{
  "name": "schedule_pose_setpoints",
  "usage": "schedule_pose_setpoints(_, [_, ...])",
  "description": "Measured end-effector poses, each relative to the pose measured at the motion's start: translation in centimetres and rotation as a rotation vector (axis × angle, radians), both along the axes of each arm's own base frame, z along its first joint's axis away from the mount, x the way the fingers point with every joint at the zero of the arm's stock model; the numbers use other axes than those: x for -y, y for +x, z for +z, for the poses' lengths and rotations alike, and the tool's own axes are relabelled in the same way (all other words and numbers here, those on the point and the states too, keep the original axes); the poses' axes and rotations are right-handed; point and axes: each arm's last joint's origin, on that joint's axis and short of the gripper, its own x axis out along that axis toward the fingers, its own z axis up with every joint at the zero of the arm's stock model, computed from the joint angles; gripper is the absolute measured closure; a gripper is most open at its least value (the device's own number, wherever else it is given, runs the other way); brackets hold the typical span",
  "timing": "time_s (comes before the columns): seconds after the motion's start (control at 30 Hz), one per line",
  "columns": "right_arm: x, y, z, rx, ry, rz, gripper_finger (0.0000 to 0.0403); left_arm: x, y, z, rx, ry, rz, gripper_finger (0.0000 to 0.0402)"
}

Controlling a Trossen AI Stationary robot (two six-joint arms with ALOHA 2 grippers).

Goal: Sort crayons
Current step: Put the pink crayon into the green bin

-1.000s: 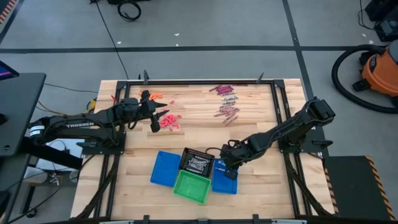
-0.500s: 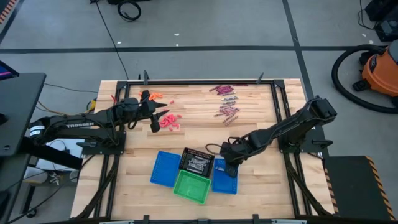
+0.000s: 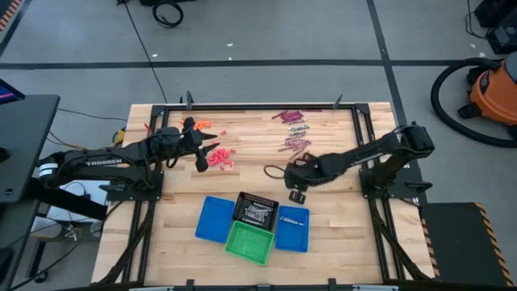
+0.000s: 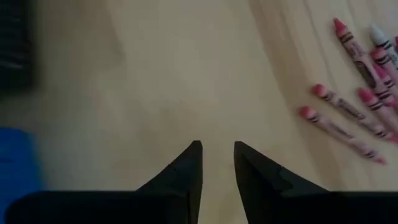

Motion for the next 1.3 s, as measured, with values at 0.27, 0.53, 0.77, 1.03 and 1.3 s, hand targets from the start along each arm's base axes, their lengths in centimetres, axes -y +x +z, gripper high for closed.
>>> schedule_pose_setpoints(0.27, [5.6,-0.1,-1.4,-0.175,-0.03,0.144,0.0259,0.0,0.0,0.0,0.0,0.0,0.0,0.026])
schedule_pose_setpoints(0.53, [10.1,-1.2,-1.5,-0.268,-0.049,0.24,0.0239,0.0,0.0,0.0,0.0,0.0,0.0,0.026])
schedule_pose_setpoints(0.77, [12.7,-1.9,-1.5,-0.256,0.006,0.315,0.0245,0.0,0.0,0.0,-0.002,0.004,-0.001,0.026])
schedule_pose_setpoints(1.03, [14.4,-1.9,-3.0,-0.26,0.051,0.346,0.0245,0.0,0.0,0.0,-0.001,0.004,-0.001,0.026])
schedule_pose_setpoints(1.3, [14.5,-1.8,-5.0,-0.351,0.09,0.359,0.0253,0.0,0.0,0.1,0.004,0.01,-0.002,0.026])
